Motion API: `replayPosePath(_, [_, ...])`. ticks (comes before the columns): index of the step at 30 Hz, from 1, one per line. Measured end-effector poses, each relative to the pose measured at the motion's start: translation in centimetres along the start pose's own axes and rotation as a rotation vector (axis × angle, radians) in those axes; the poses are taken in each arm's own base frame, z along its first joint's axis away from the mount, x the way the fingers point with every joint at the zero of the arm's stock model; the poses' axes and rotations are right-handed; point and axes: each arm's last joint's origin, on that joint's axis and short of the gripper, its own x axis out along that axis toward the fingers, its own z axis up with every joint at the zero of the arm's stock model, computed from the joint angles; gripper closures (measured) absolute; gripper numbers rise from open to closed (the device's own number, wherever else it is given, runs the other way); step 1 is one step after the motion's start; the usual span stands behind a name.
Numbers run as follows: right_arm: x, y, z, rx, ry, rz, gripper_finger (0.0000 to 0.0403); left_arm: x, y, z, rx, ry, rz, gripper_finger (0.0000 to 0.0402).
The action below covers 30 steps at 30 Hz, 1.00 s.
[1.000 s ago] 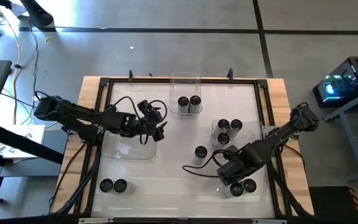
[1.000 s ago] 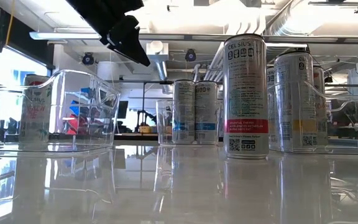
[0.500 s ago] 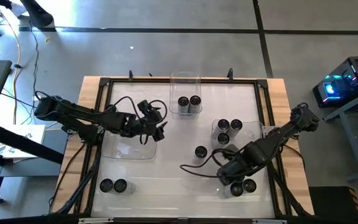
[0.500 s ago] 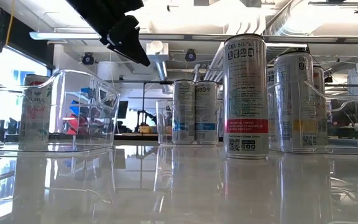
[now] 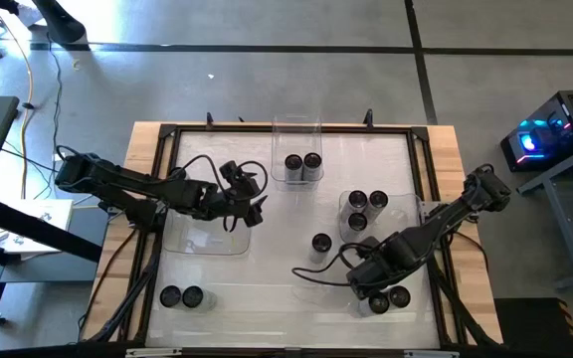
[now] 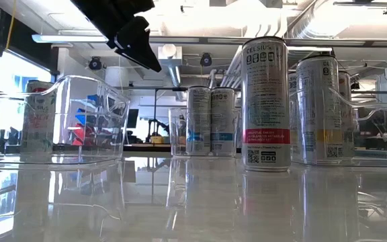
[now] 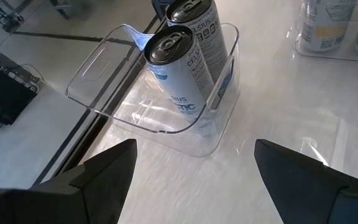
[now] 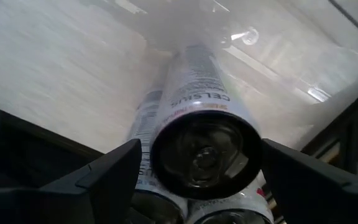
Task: Sort soda cans
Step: Put the white-yellow soda can into the bottom right transparent bin
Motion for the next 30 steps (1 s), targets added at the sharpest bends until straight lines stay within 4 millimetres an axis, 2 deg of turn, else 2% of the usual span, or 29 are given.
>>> replayPosePath(8, [1.5,-0.3,0.2,-0.066,0.008,-0.025,0.0091,0.0,0.0,0.0,-0.002,0.002,-0.001,0.0080])
replayPosePath(10, [1.5,-0.2,0.4,-0.087,-0.024,-0.013,0.0104,0.0,0.0,0.0,-0.002,0.002,-0.001,0.0080])
replayPosePath(14, [1.2,0.0,0.6,-0.096,-0.054,-0.001,0.0159,0.0,0.0,0.0,-0.003,0.001,-0.001,0.0080])
replayPosePath(16, [0.6,0.1,0.7,-0.116,-0.094,0.008,0.0162,0.0,0.0,0.0,-0.003,0.001,-0.001,0.0080])
replayPosePath(19, [-1.8,0.2,0.9,-0.121,-0.144,0.031,0.0162,0.0,0.0,0.0,-0.003,0.001,-0.001,0.0080])
replayPosePath(23, [-6.4,-0.8,1.1,-0.104,-0.179,0.007,0.0162,0.0,0.0,0.0,-0.004,0.001,-0.001,0.0080])
replayPosePath(26, [-9.3,-1.4,1.3,-0.133,-0.200,0.118,0.0162,0.0,0.0,0.0,-0.006,-0.001,-0.001,0.0080])
replayPosePath(28, [-10.6,-1.6,1.9,-0.129,-0.222,0.176,0.0162,-0.1,0.0,0.1,-0.010,-0.006,-0.002,0.0080])
replayPosePath(30, [-11.0,-2.2,2.6,-0.139,-0.228,0.170,0.0162,0.0,-0.1,0.1,-0.011,-0.007,-0.003,0.0080])
